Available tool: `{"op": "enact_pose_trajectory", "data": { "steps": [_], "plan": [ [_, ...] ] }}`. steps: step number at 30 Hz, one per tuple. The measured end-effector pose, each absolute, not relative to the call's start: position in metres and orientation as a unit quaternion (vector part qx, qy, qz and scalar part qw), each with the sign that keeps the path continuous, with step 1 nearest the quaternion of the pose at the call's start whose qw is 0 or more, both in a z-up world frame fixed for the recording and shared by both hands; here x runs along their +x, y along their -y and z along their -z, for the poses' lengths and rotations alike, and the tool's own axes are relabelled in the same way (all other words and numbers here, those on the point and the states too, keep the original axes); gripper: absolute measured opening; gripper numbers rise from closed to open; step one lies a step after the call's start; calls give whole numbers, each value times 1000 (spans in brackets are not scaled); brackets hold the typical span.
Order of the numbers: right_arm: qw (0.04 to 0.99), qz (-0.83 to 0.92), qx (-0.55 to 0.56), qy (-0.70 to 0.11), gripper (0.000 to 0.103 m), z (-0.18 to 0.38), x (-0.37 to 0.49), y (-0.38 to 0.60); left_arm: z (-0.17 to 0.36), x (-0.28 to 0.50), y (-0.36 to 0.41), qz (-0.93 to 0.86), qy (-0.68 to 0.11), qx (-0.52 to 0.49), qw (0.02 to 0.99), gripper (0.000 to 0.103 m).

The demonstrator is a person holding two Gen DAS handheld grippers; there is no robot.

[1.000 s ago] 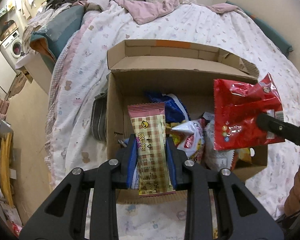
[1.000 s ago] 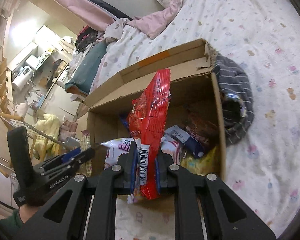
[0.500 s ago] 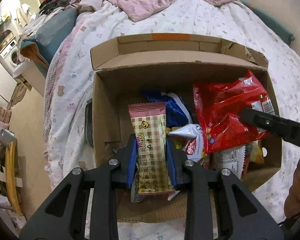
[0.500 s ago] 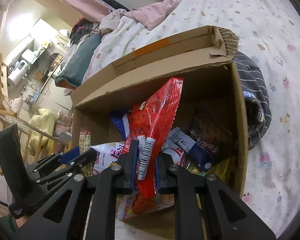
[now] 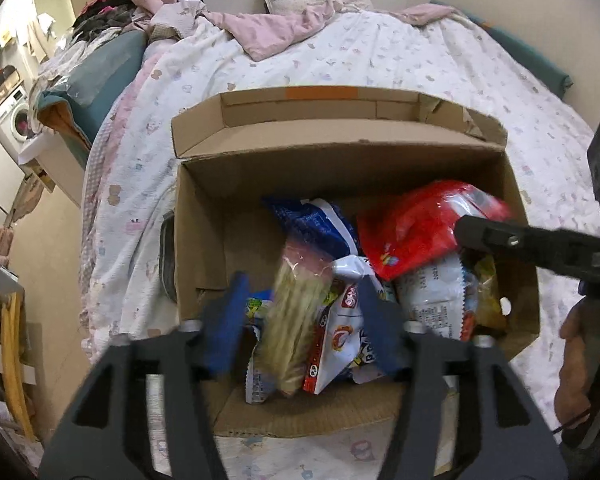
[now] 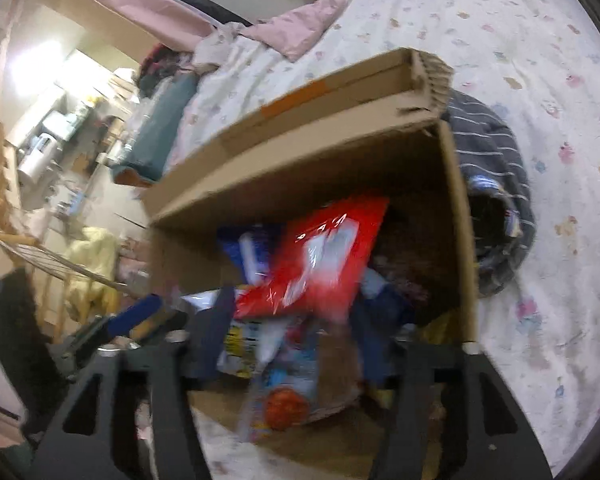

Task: Organize snacks
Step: 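Open both tools to drop the red packet and wafer bar into the box, then move the left tool down to the yellow peanut snack bag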

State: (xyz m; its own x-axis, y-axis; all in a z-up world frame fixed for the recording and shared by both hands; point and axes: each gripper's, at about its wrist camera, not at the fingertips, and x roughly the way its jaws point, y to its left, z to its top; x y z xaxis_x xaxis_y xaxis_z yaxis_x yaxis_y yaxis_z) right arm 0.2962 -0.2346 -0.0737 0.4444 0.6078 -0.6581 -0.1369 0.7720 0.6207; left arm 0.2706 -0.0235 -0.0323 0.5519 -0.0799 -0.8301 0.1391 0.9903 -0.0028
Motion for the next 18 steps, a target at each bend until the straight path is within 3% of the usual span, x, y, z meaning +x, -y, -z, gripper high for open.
{"op": "enact_pose_trajectory", "data": {
  "steps": [2,3,18],
  "plan": [
    [822,-225,270,-448,99,65,292,241,27,268,20,62,-459,26,886,70],
    [828,-220,275,-437,101,61,290,245,25,267,19,57,-455,28,888,70],
    [840,-224,248,-427,101,52,283,239,28,269,8,54,-465,1,884,70]
  ]
}}
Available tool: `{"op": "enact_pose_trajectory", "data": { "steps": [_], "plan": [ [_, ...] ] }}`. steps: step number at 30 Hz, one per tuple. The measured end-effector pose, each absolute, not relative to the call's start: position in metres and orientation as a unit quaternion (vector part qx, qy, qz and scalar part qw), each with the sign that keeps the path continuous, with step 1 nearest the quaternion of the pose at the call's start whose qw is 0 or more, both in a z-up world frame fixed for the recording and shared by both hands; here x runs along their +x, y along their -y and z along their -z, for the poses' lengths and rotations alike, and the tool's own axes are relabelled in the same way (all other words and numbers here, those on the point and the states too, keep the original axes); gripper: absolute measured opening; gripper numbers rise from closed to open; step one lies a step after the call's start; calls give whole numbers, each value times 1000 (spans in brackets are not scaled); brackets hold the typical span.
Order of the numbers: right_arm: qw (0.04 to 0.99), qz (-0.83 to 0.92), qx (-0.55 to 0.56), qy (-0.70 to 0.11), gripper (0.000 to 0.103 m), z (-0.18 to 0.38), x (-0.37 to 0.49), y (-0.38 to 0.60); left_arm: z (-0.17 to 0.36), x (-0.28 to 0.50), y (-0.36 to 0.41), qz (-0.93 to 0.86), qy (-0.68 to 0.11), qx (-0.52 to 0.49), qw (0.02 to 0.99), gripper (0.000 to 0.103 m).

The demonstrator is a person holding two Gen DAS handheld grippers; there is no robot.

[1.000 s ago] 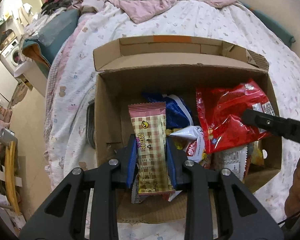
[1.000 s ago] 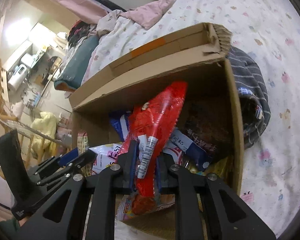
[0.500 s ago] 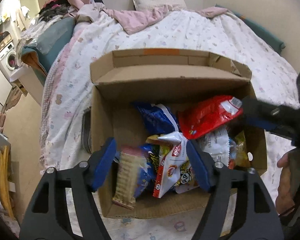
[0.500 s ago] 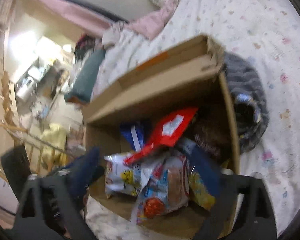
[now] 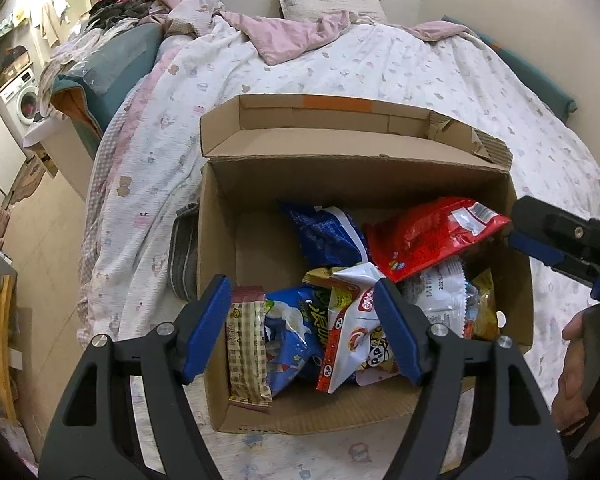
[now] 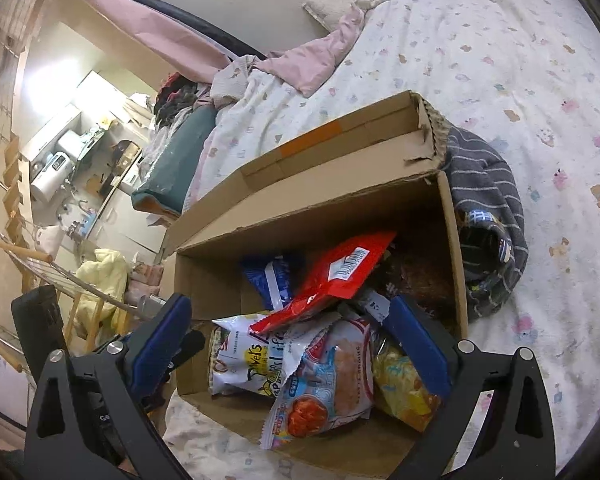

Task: Organize snacks
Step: 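Move the left tool down to the yellow peanut snack bag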

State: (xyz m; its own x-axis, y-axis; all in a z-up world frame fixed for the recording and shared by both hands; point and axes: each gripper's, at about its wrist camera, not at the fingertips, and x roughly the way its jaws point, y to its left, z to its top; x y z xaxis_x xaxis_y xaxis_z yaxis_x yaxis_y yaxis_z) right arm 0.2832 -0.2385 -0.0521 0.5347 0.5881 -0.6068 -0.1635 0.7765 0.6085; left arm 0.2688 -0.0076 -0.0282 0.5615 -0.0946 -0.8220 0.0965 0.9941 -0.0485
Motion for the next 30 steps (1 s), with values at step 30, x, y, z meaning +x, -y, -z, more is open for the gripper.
{"op": "enact_pose_trajectory", "data": {
  "steps": [30],
  "plan": [
    [848,-178,256,-428,101,31,172,284,21,178,-24,22,-484,-45,874,70]
  ]
}}
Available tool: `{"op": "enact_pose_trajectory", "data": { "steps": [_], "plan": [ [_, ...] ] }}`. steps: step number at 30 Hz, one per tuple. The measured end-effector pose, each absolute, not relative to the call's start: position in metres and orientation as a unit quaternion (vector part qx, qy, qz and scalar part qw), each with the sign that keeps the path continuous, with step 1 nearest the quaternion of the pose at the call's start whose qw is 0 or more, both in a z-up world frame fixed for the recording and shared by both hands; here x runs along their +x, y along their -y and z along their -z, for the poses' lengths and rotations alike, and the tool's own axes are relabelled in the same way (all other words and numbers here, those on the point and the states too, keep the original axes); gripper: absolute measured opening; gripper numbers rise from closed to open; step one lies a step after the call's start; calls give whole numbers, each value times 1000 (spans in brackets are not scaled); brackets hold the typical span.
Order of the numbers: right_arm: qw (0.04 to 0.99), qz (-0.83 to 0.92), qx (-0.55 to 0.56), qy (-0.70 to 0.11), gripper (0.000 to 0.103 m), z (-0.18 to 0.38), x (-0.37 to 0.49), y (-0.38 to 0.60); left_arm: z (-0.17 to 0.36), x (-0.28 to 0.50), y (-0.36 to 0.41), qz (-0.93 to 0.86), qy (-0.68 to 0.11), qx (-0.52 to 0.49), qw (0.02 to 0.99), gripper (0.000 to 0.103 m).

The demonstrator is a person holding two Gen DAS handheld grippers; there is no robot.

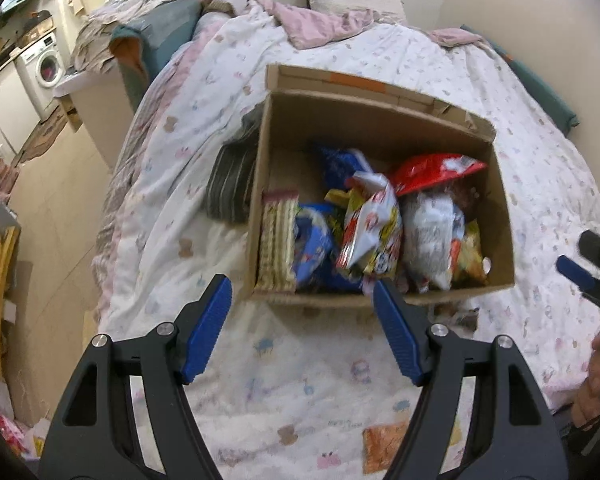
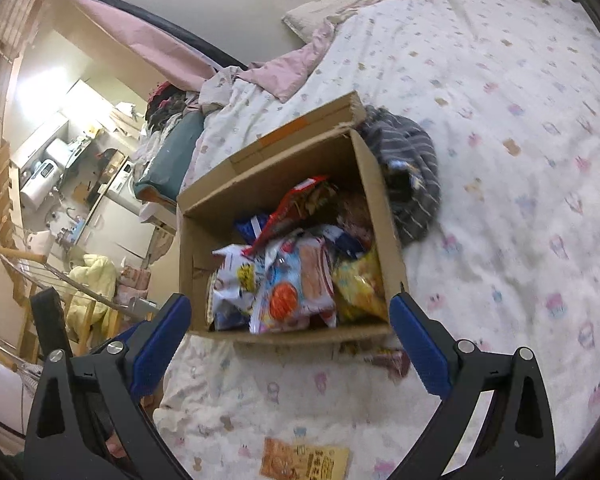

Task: Organize snacks
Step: 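Move the left tool down to the yellow peanut snack bag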

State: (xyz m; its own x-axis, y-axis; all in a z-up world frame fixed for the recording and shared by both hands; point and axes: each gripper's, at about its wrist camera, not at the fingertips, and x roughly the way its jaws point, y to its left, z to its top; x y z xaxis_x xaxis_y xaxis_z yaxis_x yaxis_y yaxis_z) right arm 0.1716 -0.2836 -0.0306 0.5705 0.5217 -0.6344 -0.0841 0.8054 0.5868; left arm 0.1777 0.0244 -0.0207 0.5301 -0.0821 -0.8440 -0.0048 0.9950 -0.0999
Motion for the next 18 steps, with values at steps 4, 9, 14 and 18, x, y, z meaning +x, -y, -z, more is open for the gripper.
{"op": "enact_pose_trajectory", "data": {
  "steps": [4,9,14,18],
  "plan": [
    [850,-163,254,-432,101,33,156,292,31,163,-25,22,-499,-50,865,70],
    [845,-137,252,-451,101,43,144,303,46,149,-11,25,-521,-43,852,70],
    [821,-103,276,-490,101,61,139,319,72,128,17,30,-578,-41,815,70],
    [813,-91,266,-510,101,66,137,325,89,120,45,27,-612,-58,788,70]
  ]
}}
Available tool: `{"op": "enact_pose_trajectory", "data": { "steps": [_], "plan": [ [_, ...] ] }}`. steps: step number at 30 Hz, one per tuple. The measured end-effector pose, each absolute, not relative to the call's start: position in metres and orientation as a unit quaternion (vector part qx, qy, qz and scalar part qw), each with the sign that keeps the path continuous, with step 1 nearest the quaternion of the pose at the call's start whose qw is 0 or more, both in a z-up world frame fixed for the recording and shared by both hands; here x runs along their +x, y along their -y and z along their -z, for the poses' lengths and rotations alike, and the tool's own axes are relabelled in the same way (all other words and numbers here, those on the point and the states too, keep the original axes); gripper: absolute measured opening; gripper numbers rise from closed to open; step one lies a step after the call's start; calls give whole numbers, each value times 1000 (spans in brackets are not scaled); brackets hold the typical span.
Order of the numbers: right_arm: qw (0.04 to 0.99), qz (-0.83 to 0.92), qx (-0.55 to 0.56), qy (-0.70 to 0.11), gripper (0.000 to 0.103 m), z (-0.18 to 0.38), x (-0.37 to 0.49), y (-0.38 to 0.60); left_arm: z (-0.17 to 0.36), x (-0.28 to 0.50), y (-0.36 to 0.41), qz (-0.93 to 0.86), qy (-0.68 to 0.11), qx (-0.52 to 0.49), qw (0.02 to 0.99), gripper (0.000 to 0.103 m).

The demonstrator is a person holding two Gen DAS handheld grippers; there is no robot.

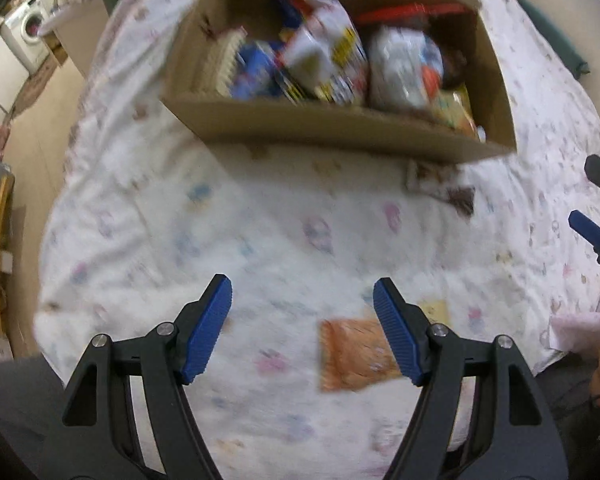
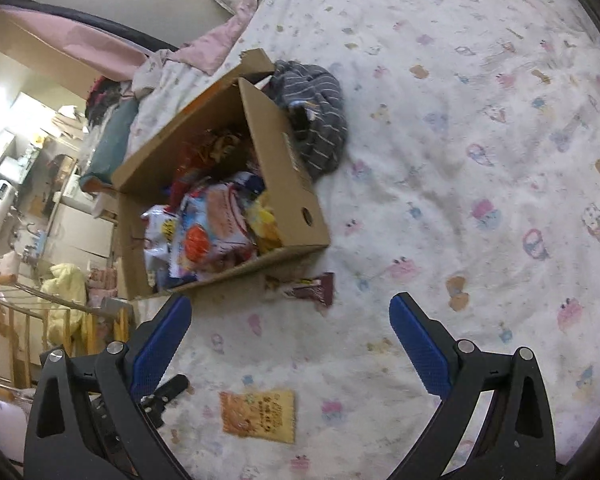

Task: Organize snacks
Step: 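Move the left tool down to the yellow peanut snack bag, then grasp the yellow peanut snack bag with the left tool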

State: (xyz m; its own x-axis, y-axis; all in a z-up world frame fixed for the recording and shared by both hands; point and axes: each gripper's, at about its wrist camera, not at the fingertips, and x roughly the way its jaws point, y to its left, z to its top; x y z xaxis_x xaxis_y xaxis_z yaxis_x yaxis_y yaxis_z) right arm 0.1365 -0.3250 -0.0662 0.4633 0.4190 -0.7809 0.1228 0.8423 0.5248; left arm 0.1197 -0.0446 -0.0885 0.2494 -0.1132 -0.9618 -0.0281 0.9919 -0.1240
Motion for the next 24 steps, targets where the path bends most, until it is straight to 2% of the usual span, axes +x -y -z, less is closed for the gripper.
{"op": "enact_pose_trajectory", "data": {
  "steps": [7,9,10,12,13,16,24],
  "plan": [
    [807,-100,265,-518,101,67,129,331,136,112,101,50,-695,-115,708,71],
    [808,-104,267,-515,101,64,127,331,141,110,114,42,-692,-80,717,84],
    [809,-107,268,-512,101,61,127,331,142,110,117,38,-689,-68,721,86],
    [813,-110,266,-506,101,57,126,330,148,108,120,31,-692,-50,719,97],
    [815,-111,264,-504,101,55,126,329,150,107,120,25,-696,-44,716,100],
    [815,-117,262,-503,101,52,126,326,154,100,120,19,-698,-29,716,103],
    [816,-129,247,-506,101,51,132,311,168,93,150,-14,-704,14,710,103]
  ]
}}
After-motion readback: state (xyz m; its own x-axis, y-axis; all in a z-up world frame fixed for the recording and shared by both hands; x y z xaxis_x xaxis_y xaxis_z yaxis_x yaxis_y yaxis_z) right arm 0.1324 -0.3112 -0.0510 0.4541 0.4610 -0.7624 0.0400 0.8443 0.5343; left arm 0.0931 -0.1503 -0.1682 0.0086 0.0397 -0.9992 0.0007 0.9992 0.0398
